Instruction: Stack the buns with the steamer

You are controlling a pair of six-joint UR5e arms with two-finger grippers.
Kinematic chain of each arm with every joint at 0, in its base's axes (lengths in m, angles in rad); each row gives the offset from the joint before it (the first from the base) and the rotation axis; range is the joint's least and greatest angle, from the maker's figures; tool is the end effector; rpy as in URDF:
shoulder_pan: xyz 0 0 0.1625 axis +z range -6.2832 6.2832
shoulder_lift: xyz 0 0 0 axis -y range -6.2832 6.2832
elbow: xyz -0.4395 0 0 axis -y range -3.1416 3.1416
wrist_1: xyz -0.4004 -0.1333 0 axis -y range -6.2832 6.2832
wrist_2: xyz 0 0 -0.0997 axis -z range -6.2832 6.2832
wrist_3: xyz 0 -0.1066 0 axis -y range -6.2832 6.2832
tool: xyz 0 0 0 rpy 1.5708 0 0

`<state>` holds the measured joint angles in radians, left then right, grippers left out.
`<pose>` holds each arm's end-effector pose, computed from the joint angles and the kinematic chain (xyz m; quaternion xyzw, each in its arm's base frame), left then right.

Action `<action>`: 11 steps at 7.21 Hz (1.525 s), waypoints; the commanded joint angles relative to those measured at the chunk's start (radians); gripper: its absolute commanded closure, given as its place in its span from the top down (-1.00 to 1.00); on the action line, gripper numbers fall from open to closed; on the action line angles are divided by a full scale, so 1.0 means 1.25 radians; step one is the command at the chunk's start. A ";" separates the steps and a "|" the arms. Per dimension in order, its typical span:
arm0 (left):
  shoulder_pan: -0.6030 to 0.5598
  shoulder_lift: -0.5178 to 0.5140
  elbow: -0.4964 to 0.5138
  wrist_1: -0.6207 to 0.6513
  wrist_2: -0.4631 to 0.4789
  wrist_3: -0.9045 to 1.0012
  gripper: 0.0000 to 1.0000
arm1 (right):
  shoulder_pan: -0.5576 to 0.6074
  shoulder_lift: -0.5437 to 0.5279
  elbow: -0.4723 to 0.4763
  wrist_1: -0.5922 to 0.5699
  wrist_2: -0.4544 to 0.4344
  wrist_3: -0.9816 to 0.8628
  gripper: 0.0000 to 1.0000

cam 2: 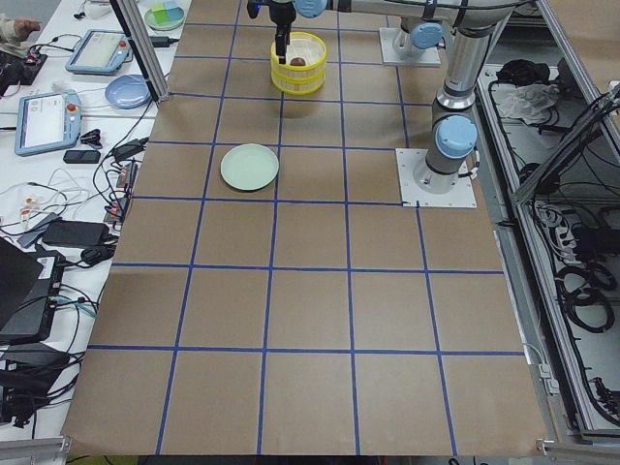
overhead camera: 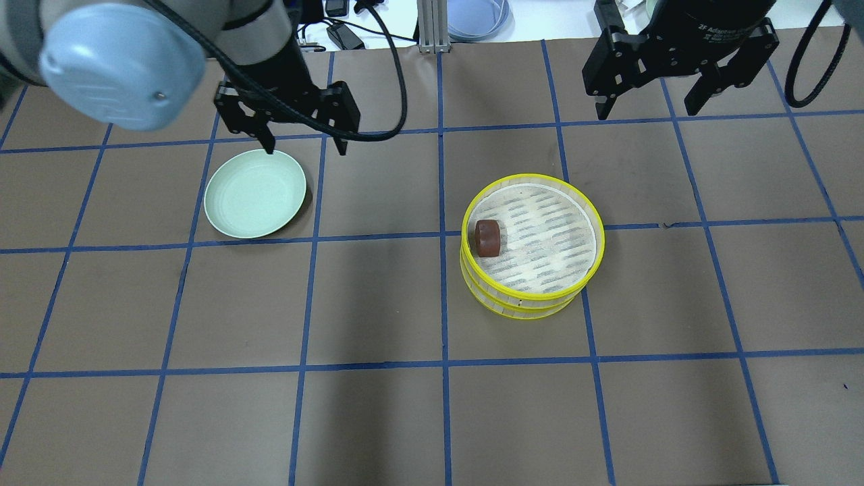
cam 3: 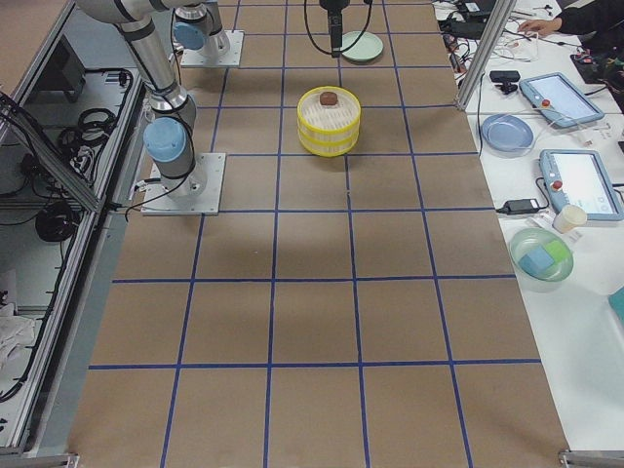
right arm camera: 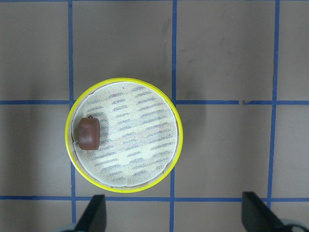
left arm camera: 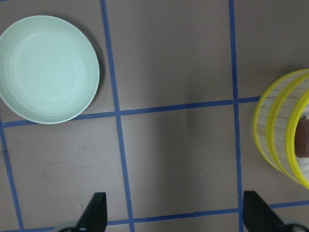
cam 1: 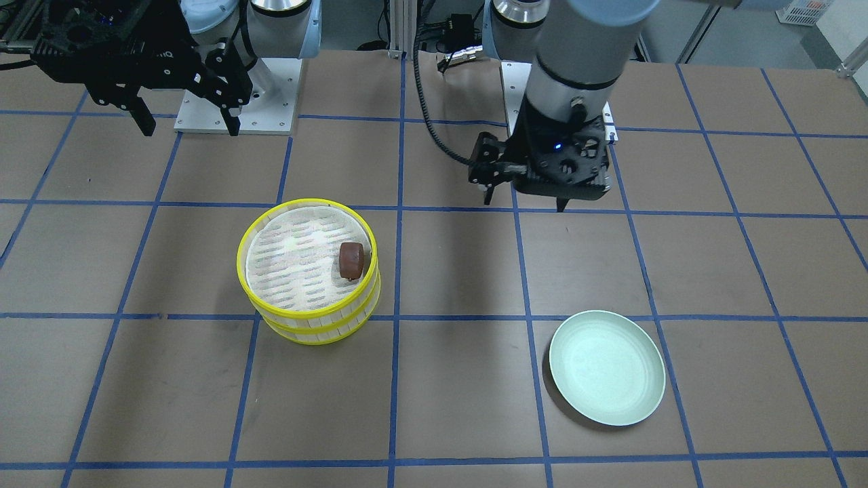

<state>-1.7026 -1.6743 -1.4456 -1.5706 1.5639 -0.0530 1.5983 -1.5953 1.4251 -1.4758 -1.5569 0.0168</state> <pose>-0.2049 -0.5254 0.5039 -0.0394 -0.9992 0.0106 0.0044 0.1482 -0.4874 0.5709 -0.0056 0.9993 -0.0374 0.0078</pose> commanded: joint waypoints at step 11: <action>0.029 0.083 0.009 -0.022 0.041 0.036 1.00 | 0.001 -0.006 0.018 0.001 0.018 0.000 1.00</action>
<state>-1.6658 -1.5749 -1.4300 -1.5982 1.5993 -0.0149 1.5999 -1.6019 1.4480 -1.4742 -1.5360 0.0176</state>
